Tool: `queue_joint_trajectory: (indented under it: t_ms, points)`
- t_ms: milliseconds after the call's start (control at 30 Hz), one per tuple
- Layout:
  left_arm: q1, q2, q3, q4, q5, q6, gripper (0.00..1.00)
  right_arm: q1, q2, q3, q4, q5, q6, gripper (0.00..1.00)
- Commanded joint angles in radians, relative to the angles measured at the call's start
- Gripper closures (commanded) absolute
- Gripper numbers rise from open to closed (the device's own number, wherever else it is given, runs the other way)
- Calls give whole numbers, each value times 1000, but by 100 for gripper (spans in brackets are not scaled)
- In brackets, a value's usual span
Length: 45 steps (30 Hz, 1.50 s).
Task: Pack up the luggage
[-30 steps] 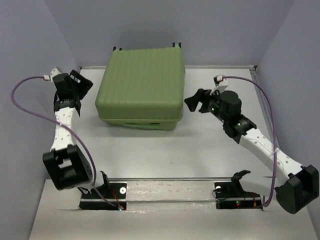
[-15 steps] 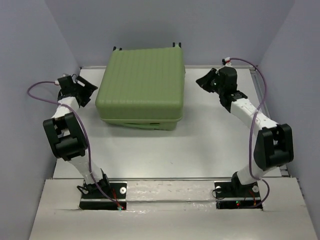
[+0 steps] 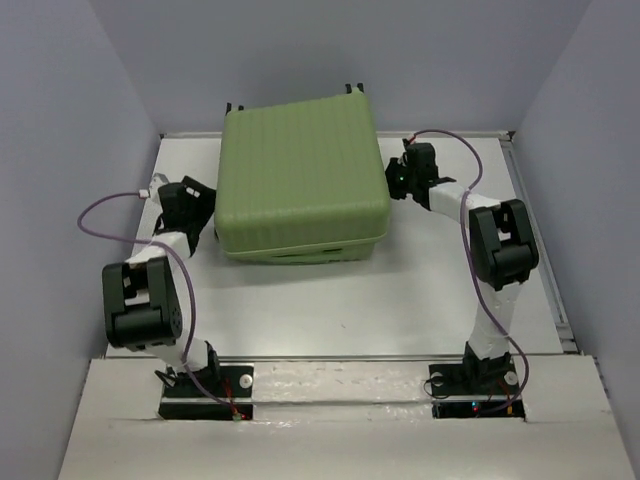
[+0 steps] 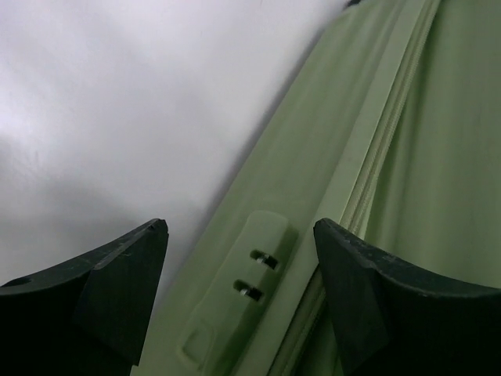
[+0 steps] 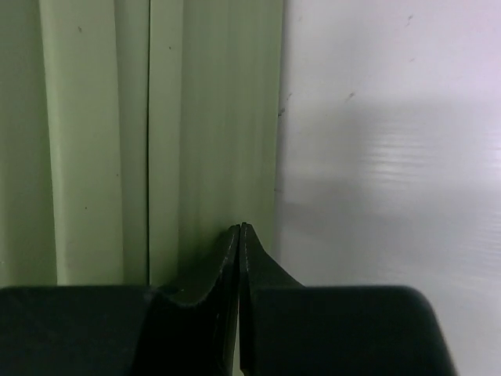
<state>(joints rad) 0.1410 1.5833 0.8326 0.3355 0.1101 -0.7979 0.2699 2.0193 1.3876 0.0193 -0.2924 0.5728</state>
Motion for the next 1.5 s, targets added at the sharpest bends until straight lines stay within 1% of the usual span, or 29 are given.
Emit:
queue_joint_trajectory:
  t_ms: [0,67,100,167,200,233,300,333,367,433,467,500,533,567,600,633,667,700,733,767,800,833,867,933,967,1033,1100,1267,1467]
  points:
    - [-211,-202,-260,-26,114,-49,14,29,-77,-21,24,-148,-103,93]
    - [-271,-337,-355,-30,85,-76,14,29,-138,-95,25,-136,-131,93]
    - [-347,-382,-384,-38,67,-89,14,29,-158,-122,27,-134,-139,93]
    - [-411,-534,-427,-79,14,-125,14,20,-201,-168,30,-139,-168,93]
    - [-434,-589,-464,-129,-6,-138,14,20,-238,-209,30,-113,-174,93]
    - [-470,-712,-475,-160,-48,-149,14,-4,-257,-231,28,-99,-182,93]
    - [-498,-839,-483,-267,-99,-155,16,-43,-296,-280,28,-103,-203,92]
    - [-503,-896,-475,-312,-139,-147,16,-67,-303,-289,28,-116,-206,92]
    - [-508,-983,-439,-405,-159,-124,17,-122,-303,-294,28,-144,-211,92]
    - [-506,-1035,-362,-507,-274,-72,16,-170,-297,-288,27,-172,-217,86]
    - [-503,-1049,-240,-577,-330,-31,14,-201,-294,-280,19,-197,-231,82]
    - [-501,-1043,-172,-592,-384,48,11,-210,-289,-260,13,-203,-237,72]
    - [-495,-990,-103,-601,-438,86,10,-210,-275,-250,10,-205,-241,67]
    - [-482,-943,49,-601,-434,126,9,-221,-269,-240,4,-218,-249,62]
    - [-475,-890,133,-605,-409,188,7,-221,-261,-231,1,-228,-254,57]
    - [-469,-761,208,-627,-373,199,3,-221,-254,-220,-2,-231,-255,50]
    - [-463,-703,326,-630,-351,210,2,-221,-254,-220,-2,-229,-257,47]
    - [-455,-654,367,-610,-317,227,1,-221,-252,-222,-2,-231,-258,45]
    - [-439,-599,403,-602,-261,233,1,-221,-254,-225,-1,-234,-261,43]
    - [-416,-497,437,-595,-230,229,1,-221,-254,-231,-1,-235,-266,42]
    - [-341,-450,479,-548,-105,224,1,-221,-258,-237,1,-238,-268,41]
    - [-295,-346,494,-520,-11,191,1,-221,-264,-242,2,-240,-269,38]
    - [-250,-286,517,-504,56,168,1,-221,-268,-246,4,-243,-272,37]
    - [-178,-177,600,-492,193,144,1,-221,-280,-259,10,-248,-272,30]
    - [-150,-87,632,-498,200,140,1,-221,-284,-265,17,-251,-271,28]
    - [-100,-10,713,-504,247,141,1,-221,-289,-279,25,-264,-271,23]
    - [-60,91,784,-497,299,128,1,-221,-291,-288,31,-267,-274,20]
    - [-41,311,936,-501,419,126,1,-221,-283,-308,48,-269,-271,14]
    - [-37,481,1001,-475,490,79,1,-221,-289,-317,60,-284,-264,12]
